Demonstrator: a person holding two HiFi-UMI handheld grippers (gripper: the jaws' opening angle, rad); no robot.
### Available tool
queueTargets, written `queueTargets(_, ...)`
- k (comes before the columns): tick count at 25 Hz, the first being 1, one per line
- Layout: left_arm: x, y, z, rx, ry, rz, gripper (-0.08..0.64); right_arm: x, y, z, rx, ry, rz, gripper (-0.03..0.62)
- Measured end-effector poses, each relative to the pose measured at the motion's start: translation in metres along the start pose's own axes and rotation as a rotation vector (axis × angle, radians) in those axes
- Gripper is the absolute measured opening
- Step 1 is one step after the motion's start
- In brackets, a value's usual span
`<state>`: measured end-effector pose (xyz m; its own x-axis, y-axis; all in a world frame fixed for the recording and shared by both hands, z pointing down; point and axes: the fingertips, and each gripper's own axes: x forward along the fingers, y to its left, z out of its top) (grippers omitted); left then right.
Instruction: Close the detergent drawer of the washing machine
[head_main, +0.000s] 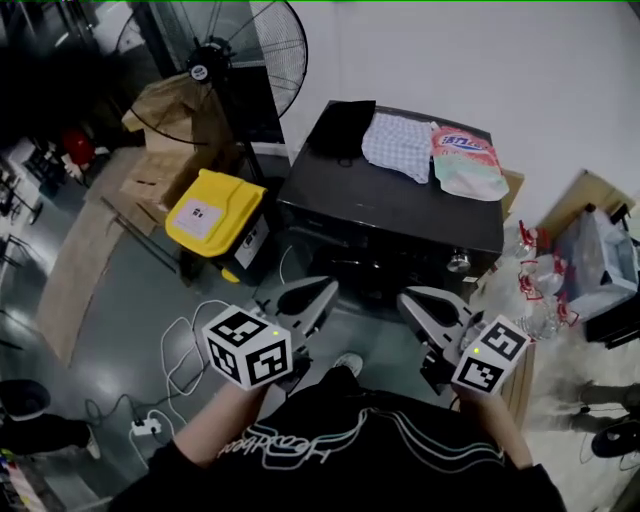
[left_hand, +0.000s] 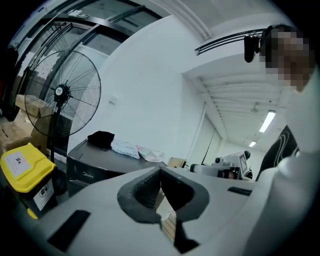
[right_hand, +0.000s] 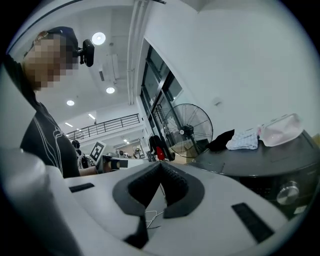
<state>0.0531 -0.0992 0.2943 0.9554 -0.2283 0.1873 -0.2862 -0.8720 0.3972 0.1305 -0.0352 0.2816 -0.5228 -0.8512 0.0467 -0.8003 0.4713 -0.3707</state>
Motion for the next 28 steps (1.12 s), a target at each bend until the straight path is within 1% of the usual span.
queueTargets(4,-0.018,-0.029,0.0,0.029,-0.024,-0.006,0.023,-0.018,0.024,0.006,-0.005,-0.035,0.017,0.026)
queueTargets(8,-0.031,-0.049,0.003,0.045,-0.059,-0.013,0.023,-0.032,0.043,0.012,-0.053,-0.053,0.022,0.026)
queueTargets(12,-0.038,-0.063,-0.006,0.067,-0.068,-0.008,0.023,-0.046,0.051,0.004,-0.027,-0.054,0.022,0.026)
queueTargets(15,-0.037,-0.065,-0.015,0.072,-0.06,0.005,0.023,-0.052,0.052,-0.002,-0.021,-0.047,0.017,0.026)
queueTargets(20,-0.033,-0.061,-0.023,0.043,-0.047,0.013,0.023,-0.056,0.043,-0.012,0.011,-0.034,0.0,0.026)
queueTargets(24,-0.035,-0.057,-0.04,0.024,-0.027,0.024,0.023,-0.061,0.039,-0.029,0.047,-0.012,-0.013,0.026)
queueTargets(28,-0.038,-0.044,-0.057,0.028,-0.011,0.062,0.023,-0.066,0.033,-0.038,0.057,0.006,-0.032,0.026)
